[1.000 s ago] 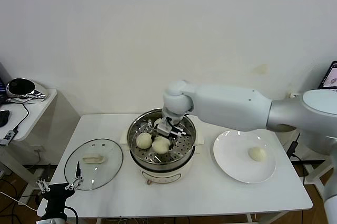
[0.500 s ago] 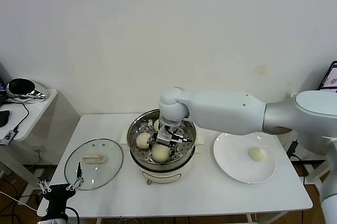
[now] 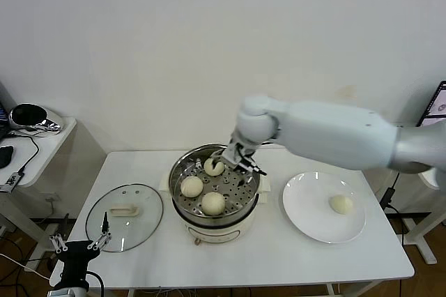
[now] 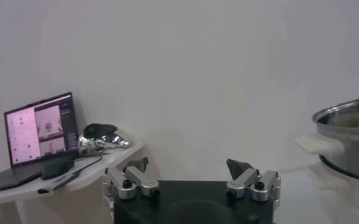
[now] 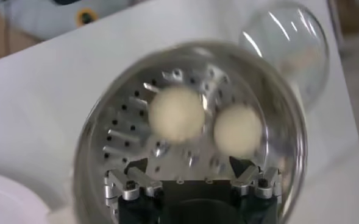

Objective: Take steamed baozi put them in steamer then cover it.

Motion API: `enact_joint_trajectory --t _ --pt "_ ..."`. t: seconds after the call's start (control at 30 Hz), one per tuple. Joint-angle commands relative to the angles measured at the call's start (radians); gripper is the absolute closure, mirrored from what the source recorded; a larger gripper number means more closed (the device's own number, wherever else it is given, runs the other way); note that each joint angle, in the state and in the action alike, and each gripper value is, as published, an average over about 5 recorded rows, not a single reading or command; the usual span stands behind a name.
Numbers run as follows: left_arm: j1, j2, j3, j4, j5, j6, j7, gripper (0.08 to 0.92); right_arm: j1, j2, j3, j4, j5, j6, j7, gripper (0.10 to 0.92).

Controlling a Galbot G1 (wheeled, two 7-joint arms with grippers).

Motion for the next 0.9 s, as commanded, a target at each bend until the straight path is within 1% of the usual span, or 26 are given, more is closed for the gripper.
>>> enact_joint_trajectory --t 0.03,0.1,0.2,0.37,0.57,0.77,0.9 --pt "-0.010 0.005 0.030 0.002 0.009 0.002 0.002 0.177 -0.025 -0.391 0.063 0.138 0.077 -0.398 0.067 0.203" --pt "-0.013 0.005 0.040 0.006 0.015 0.001 0.001 0.177 -0.077 -0.463 0.095 0.137 0.038 -0.373 0.045 0.203" --pt "-0.015 0.006 0.047 0.009 0.021 0.001 0.001 0.177 -0.175 -0.525 0.170 0.111 -0.040 -0.307 -0.004 0.203" --pt "-0.013 0.010 0.050 0.006 0.026 0.002 0.002 0.177 -0.425 -0.561 0.391 0.004 -0.173 -0.122 -0.098 0.203" --pt "-0.007 0.013 0.048 0.005 0.033 0.004 0.002 0.177 -0.657 -0.525 0.608 -0.154 -0.258 0.031 -0.147 0.203" --pt "-0.004 0.007 0.048 0.007 0.041 0.006 0.002 0.177 -0.753 -0.448 0.718 -0.288 -0.342 0.136 -0.166 0.203" --pt "-0.003 0.002 0.050 0.012 0.047 0.006 0.002 0.177 -0.779 -0.387 0.745 -0.359 -0.393 0.178 -0.163 0.203"
